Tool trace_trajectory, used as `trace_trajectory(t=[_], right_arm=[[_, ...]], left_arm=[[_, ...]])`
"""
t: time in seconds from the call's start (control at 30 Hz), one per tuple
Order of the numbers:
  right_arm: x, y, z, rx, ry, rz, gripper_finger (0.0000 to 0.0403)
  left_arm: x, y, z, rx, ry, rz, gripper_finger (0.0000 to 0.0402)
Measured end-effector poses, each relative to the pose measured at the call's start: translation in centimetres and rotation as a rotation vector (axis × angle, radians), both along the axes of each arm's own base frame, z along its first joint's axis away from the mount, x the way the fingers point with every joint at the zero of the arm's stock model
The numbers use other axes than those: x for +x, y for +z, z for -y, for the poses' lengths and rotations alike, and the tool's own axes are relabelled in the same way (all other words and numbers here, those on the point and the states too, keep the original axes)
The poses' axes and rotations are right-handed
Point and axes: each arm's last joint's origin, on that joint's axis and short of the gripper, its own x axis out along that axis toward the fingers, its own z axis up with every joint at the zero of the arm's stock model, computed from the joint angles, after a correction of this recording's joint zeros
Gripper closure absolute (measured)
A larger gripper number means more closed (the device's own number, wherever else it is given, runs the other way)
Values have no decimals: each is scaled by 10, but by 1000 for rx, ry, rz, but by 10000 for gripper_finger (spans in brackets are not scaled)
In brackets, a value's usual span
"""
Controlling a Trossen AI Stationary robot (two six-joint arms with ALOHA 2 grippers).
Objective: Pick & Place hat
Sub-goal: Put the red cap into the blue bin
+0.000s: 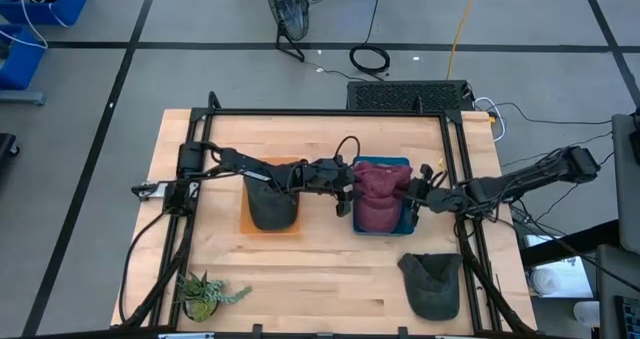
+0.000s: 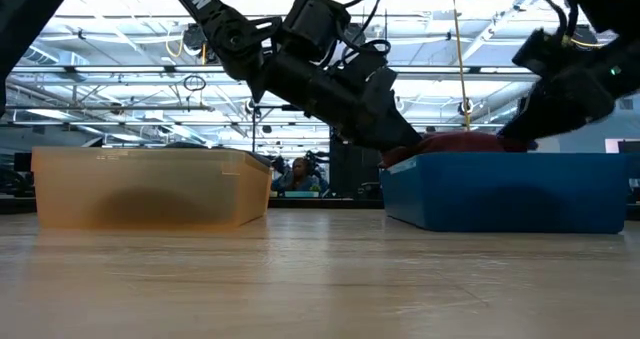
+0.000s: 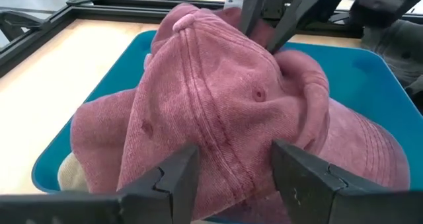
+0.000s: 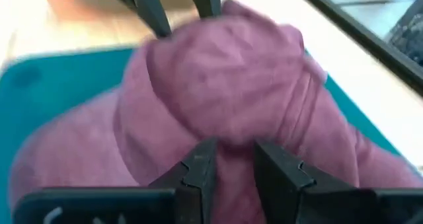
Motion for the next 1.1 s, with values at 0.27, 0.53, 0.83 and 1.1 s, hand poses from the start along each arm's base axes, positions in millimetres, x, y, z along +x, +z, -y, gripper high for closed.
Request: trace_trajectory(t=[0.27,0.53,0.83,1.1], right_arm=[[0,16,0,-17,24,61,314],[-7,24,2,-27,5,114,314],[-16,52,8,-47,-128,259,314],[-24,43,14,27,-270,191,314]], left_arm=[[-3,14,-2,5,0,21,211],[-15,38,-5,76,14,-21,211],[-29,40,-31,105,219,-144,211],[-28,23,-38,35,184,-199,211]])
